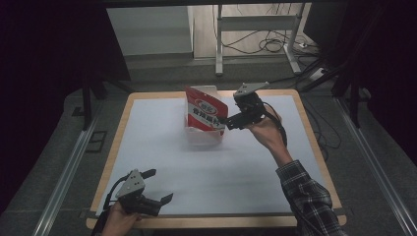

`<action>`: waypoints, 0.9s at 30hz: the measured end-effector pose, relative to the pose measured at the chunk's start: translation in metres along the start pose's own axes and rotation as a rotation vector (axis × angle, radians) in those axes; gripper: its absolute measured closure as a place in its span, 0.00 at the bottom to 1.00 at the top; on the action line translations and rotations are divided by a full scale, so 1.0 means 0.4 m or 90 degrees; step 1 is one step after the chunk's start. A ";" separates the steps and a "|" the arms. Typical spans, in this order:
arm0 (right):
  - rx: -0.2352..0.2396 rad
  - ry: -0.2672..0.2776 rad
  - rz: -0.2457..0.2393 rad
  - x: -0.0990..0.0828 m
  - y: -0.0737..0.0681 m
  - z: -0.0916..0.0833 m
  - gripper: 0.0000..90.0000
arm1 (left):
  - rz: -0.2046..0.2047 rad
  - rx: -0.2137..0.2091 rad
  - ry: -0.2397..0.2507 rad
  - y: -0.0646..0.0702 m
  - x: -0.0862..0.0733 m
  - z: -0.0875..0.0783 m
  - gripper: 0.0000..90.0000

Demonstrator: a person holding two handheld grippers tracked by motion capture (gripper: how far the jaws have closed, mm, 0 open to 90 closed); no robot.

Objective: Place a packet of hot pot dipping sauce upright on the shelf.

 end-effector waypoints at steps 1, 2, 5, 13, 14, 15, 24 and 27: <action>-0.001 0.001 0.000 -0.003 0.000 -0.001 0.05 | 0.000 0.000 0.001 0.000 0.000 0.000 0.00; -0.001 0.000 0.000 -0.007 -0.002 -0.001 0.05 | 0.000 0.000 0.000 0.000 0.000 0.000 0.00; -0.004 0.001 -0.001 -0.019 -0.005 -0.002 0.05 | 0.000 0.000 0.000 0.000 0.000 0.000 0.00; -0.010 -0.002 -0.006 -0.050 -0.010 -0.004 0.04 | 0.000 -0.001 0.000 0.001 0.000 0.001 0.00; -0.011 -0.003 -0.007 -0.055 -0.010 -0.004 0.04 | 0.000 0.000 0.000 0.001 0.000 0.001 0.00; -0.012 -0.004 -0.005 -0.060 -0.010 -0.005 0.04 | 0.000 -0.001 -0.001 0.001 0.000 0.001 0.00; -0.006 -0.008 0.009 -0.093 -0.017 -0.012 0.04 | -0.001 -0.002 -0.001 0.002 0.000 0.001 0.00; -0.004 -0.007 0.014 -0.105 -0.019 -0.017 0.04 | 0.000 -0.002 -0.002 0.002 -0.001 0.002 0.00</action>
Point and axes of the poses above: each handheld gripper's, and its own axes: z roughly forward along the jaws, x roughly out of its top, y roughly to its right, the point moved 10 cm from there along z, roughly forward along the jaws, and after that the axes turned 9 degrees about -x, right-handed, at the moved point
